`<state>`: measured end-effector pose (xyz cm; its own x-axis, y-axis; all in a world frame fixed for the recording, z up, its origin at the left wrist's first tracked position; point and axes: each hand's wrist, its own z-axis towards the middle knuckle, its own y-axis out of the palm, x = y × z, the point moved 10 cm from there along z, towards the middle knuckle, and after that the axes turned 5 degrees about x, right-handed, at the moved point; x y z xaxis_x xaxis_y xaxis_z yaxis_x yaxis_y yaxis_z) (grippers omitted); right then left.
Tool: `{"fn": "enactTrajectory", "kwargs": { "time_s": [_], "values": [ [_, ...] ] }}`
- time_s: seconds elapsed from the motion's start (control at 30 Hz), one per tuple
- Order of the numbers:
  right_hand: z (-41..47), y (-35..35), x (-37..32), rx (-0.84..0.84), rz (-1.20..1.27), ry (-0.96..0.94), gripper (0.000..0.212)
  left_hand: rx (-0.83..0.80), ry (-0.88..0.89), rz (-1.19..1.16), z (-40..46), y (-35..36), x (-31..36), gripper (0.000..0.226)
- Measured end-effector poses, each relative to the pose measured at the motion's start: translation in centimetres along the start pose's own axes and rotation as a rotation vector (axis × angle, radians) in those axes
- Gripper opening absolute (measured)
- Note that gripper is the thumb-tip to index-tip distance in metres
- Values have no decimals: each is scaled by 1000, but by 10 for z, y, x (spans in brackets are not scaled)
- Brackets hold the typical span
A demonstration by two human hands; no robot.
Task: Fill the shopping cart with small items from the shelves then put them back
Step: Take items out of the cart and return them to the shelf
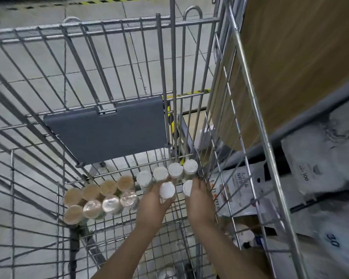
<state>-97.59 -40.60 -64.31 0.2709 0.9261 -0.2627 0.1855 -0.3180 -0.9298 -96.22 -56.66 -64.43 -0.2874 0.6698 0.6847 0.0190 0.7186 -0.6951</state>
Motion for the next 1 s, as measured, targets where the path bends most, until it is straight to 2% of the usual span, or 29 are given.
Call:
{"fn": "enactTrajectory", "kwargs": {
  "time_s": [0.13,0.27,0.4,0.53,0.67,0.8,0.9,1.0],
  "values": [
    [-12,-3,8,-1,143,60,48,15,-12,-26,-9,-23,-7,61],
    [-44,-26,5,74,484,211,45,40,-18,-121,-26,-63,9,43],
    [-87,-86,-11,206,750,253,47,102,-62,-231,-50,-117,32,48],
    [-129,-143,-20,202,979,265,56,151,-61,-362,-78,-170,73,40],
    [-164,-221,-14,307,1192,242,53,175,-9,-576,-101,-213,127,34],
    [-197,-295,8,369,1442,239,43,124,46,-757,-134,-238,194,28],
    [-227,-334,32,423,1510,230,42,33,70,-835,-166,-240,240,53],
    [-264,-361,56,460,1524,234,48,-49,96,-901,-203,-235,276,49]
  ]
}}
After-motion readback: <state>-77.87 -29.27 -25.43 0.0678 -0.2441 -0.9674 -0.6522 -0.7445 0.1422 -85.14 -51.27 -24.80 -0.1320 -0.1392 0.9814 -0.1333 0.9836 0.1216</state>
